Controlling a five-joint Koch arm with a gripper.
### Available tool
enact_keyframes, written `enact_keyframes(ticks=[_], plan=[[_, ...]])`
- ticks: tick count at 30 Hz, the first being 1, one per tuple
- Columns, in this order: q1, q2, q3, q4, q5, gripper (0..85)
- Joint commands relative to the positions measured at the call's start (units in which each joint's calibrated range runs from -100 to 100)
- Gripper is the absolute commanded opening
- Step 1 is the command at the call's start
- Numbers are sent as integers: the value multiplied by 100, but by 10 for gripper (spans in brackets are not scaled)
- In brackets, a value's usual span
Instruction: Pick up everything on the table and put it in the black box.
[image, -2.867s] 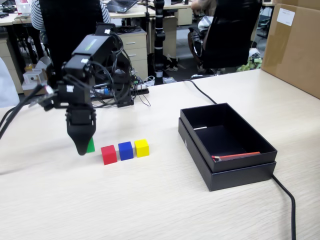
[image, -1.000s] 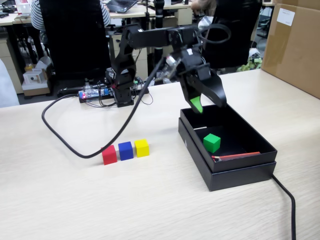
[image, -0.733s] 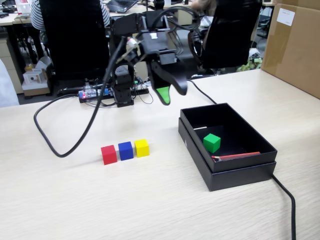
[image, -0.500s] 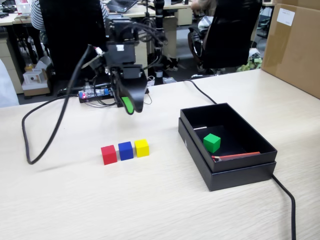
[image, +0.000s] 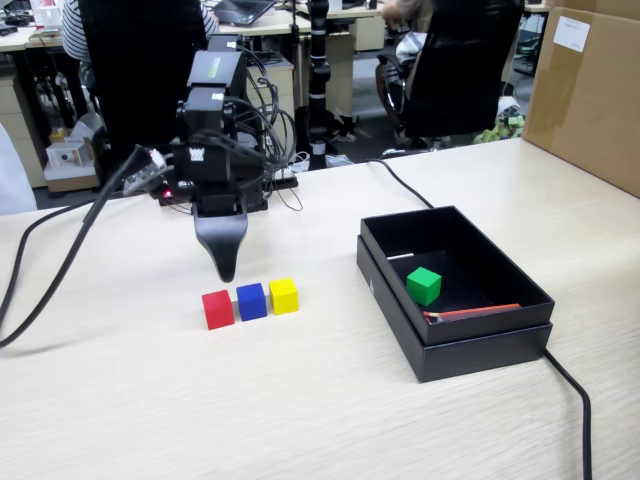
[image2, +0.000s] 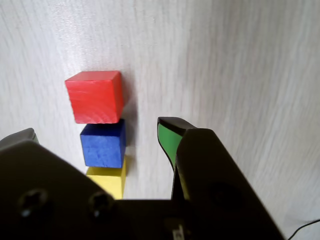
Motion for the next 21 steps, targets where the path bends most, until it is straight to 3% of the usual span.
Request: enact_keyframes(ticks=[1, 18, 21], plan=[[-59, 641, 857, 40, -5, 480], [-161, 2110, 1636, 40, -10, 472], [-161, 2190, 1627, 40, -10, 392]])
